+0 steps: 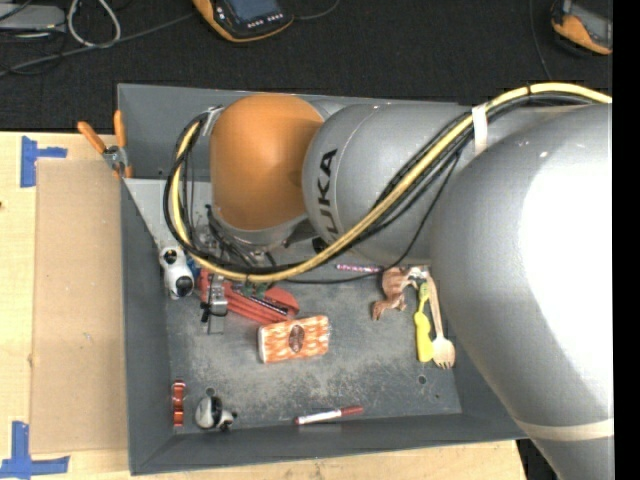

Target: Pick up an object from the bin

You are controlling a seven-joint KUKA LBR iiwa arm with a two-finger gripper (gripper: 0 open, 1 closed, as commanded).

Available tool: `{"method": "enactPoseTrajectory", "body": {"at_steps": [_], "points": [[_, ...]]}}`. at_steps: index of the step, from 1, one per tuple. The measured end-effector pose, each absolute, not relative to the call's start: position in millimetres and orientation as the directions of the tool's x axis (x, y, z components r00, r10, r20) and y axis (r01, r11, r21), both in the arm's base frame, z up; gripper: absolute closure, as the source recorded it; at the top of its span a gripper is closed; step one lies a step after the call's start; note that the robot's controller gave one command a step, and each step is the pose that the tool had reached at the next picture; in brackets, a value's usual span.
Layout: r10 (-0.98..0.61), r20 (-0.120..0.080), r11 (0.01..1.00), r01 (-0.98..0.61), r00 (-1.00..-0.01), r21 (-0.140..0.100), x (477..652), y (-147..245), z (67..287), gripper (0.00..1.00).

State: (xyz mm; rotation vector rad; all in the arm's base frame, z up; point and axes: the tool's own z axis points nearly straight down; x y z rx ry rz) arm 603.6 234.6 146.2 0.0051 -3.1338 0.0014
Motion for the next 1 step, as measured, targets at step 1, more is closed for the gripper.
{"method": "enactPoseTrajectory", "body": {"at_steps": [1], "points": [[0.001,0.001,1.000,0.001,-1.000,0.001,605.5,233.6,151.5,0.00]]}}
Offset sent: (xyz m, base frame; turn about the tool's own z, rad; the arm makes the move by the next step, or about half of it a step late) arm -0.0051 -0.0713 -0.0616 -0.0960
